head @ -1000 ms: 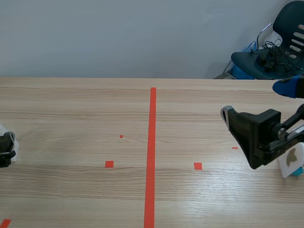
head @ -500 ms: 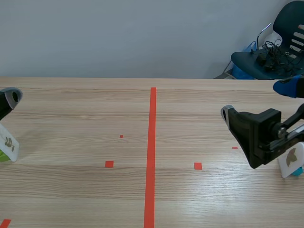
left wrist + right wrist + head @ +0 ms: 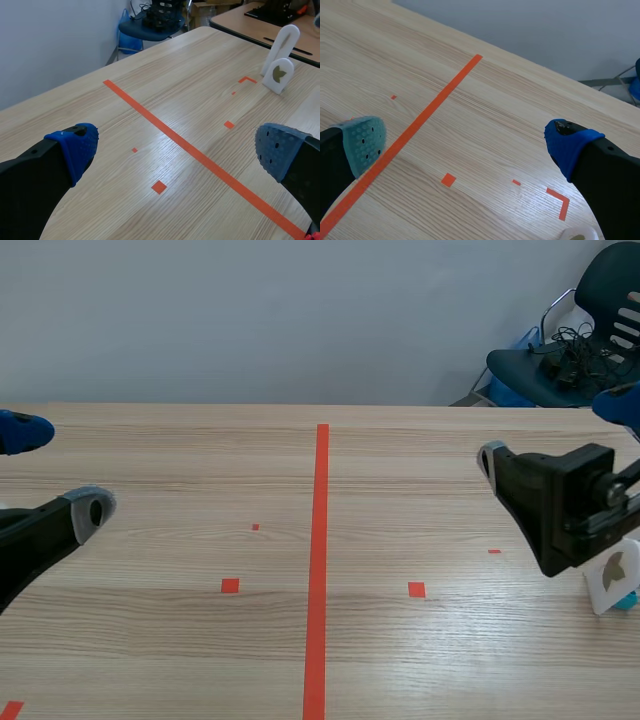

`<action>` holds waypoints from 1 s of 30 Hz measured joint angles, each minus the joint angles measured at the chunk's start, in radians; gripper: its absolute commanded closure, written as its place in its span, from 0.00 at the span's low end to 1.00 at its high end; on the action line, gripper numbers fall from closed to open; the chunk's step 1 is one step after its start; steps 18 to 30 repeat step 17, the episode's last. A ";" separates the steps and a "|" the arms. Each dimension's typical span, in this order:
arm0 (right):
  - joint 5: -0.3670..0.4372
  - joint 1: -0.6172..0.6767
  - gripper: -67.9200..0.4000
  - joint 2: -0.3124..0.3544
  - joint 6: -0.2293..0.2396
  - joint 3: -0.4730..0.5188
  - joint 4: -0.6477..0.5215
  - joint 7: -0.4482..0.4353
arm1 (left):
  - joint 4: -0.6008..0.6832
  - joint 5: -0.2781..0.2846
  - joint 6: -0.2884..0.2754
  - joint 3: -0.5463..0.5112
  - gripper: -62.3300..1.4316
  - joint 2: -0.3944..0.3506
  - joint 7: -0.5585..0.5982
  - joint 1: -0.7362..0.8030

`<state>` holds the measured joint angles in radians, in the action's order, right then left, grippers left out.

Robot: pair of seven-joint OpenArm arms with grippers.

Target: Do the leaf sorting experiment

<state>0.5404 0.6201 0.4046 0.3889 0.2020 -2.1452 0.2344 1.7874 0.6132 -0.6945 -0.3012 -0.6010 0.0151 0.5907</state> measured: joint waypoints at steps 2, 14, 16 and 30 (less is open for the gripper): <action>0.010 0.013 0.00 0.000 0.000 0.000 0.000 0.001 | -0.003 -0.003 0.001 0.000 0.00 0.000 -0.005 -0.001; 0.010 0.021 0.00 0.000 0.000 0.000 0.000 0.003 | -0.019 -0.003 0.002 0.000 0.00 0.000 -0.004 -0.004; 0.010 0.021 0.00 0.000 0.000 0.000 0.000 0.003 | -0.019 -0.003 0.002 0.000 0.00 0.000 -0.004 -0.004; 0.010 0.021 0.00 0.000 0.000 0.000 0.000 0.003 | -0.019 -0.003 0.002 0.000 0.00 0.000 -0.004 -0.004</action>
